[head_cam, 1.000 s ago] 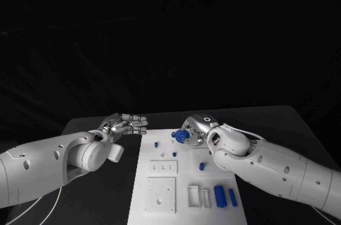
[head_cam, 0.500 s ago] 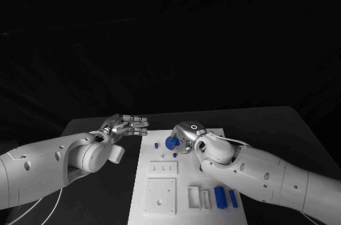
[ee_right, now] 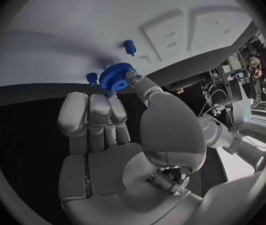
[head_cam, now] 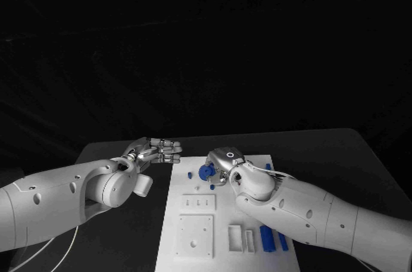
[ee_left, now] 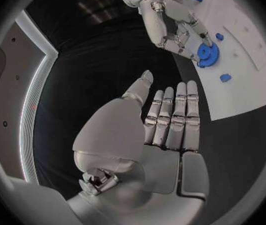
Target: Assemble the parts on the task board
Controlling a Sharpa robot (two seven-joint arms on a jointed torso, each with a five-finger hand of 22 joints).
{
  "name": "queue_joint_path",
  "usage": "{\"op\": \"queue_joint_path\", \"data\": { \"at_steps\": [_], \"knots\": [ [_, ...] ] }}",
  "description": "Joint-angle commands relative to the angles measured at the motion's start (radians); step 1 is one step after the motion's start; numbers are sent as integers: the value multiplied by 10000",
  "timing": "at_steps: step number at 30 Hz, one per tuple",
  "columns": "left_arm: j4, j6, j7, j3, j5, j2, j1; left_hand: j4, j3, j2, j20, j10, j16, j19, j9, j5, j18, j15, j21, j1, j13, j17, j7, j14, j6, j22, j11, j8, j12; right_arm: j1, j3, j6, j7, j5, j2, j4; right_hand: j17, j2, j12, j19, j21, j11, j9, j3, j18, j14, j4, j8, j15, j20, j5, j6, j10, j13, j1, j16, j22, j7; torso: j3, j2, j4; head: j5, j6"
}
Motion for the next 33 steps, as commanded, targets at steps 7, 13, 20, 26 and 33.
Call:
{"op": "queue_joint_path", "data": {
  "at_steps": [7,13,20,26,33],
  "knots": [
    [-2,141,56,7,-5,39,19,-17,14,59,16,-56,11,-45,6,61,10,49,50,-78,9,1,15,33,-88,-17,3,4,38,-6,-22,-319,-627,-267,150,-219,-29,52,-79,77,-84,-47,11,100,-4,22,-10,34,-67,-83,31,208,5,-16,99,-58,1402,-29,8,-20,-26,51,-22],
    [-11,148,56,7,-5,58,19,-17,14,59,16,-56,11,-45,6,61,10,49,50,-78,9,1,15,33,-88,-17,3,4,38,-9,-32,-159,-510,-167,210,-307,-72,23,-114,73,-114,-38,9,125,-3,9,-25,32,-69,-85,-45,172,-18,-35,80,-102,1398,-19,16,-20,-34,67,-32],
    [-23,159,49,8,-5,76,19,-17,14,59,16,-56,11,-45,6,61,10,49,50,-78,9,1,15,33,-88,-17,3,4,38,-19,-67,18,-393,-2,308,-434,-129,-38,-189,63,-215,-8,8,-45,7,0,153,37,-56,-73,-692,11,-65,-84,23,-171,1380,11,15,-19,-24,71,-47],
    [-32,167,41,8,-5,89,19,-17,14,59,16,-56,11,-45,6,61,10,49,50,-78,9,1,15,33,-88,-17,3,4,38,-33,-111,83,-296,152,378,-530,-157,-154,-233,69,-298,23,9,-691,14,-3,863,36,-40,-60,-2503,-102,-67,-132,-121,-216,1370,6,8,-14,-20,84,-66],
    [-34,171,31,8,-5,91,19,-17,14,59,16,-56,11,-45,6,61,10,49,50,-78,9,1,15,33,-88,-17,3,4,38,-53,-145,130,-270,268,410,-635,-189,-304,-288,80,-429,49,6,-1031,28,-8,1592,33,-36,-53,-2940,-230,-111,-194,150,-287,1357,40,2,-14,-25,-17,-80]
  ]
}}
